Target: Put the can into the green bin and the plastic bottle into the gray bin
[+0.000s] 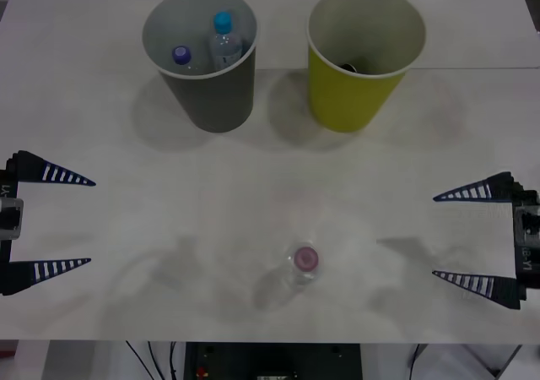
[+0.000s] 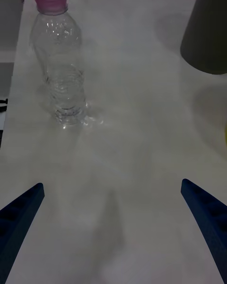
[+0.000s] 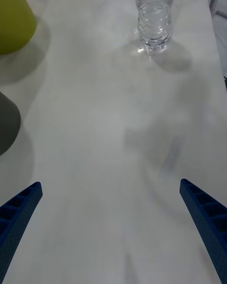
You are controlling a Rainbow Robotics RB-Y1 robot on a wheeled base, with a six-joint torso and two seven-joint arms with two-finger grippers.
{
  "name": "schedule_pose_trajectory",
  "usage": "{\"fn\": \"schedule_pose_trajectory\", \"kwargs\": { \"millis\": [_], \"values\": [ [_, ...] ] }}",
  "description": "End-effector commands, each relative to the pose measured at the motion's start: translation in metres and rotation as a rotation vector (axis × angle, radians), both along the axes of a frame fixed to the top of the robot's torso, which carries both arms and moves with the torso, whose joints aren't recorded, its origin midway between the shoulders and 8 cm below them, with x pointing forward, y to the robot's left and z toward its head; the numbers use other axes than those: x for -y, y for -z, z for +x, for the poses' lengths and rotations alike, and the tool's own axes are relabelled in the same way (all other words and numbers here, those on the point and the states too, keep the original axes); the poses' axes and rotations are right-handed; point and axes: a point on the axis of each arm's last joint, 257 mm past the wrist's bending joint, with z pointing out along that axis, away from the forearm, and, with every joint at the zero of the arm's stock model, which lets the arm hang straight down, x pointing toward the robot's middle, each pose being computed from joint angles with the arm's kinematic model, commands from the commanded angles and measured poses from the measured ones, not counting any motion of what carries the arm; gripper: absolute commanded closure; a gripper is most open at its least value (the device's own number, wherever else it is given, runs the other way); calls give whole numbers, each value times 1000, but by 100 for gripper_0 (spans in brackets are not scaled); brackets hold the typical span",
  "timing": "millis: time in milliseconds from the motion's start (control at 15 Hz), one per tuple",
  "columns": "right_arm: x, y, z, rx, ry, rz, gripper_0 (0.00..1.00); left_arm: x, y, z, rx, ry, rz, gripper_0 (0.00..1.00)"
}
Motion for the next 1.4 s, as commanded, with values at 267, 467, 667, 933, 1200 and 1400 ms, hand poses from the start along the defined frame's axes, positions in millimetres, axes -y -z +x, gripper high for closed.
{"fn": "schedule_pose_trajectory", "kwargs": {
  "millis": [267,467,667,933,1200,1400],
  "values": [
    [-20,24,-4,30,-63,156,0,0,0,0,0,0,0,0],
    [-37,41,-3,-7,-76,240,0,0,0,0,0,0,0,0],
    [-61,55,-1,-44,-92,316,0,0,0,0,0,0,0,0],
    [-94,67,1,-75,-102,406,0,0,0,0,0,0,0,0],
    [-120,76,1,-91,-138,450,0,0,0,0,0,0,0,0],
    [-140,81,-1,-96,-162,462,0,0,0,0,0,0,0,0]
  ]
}}
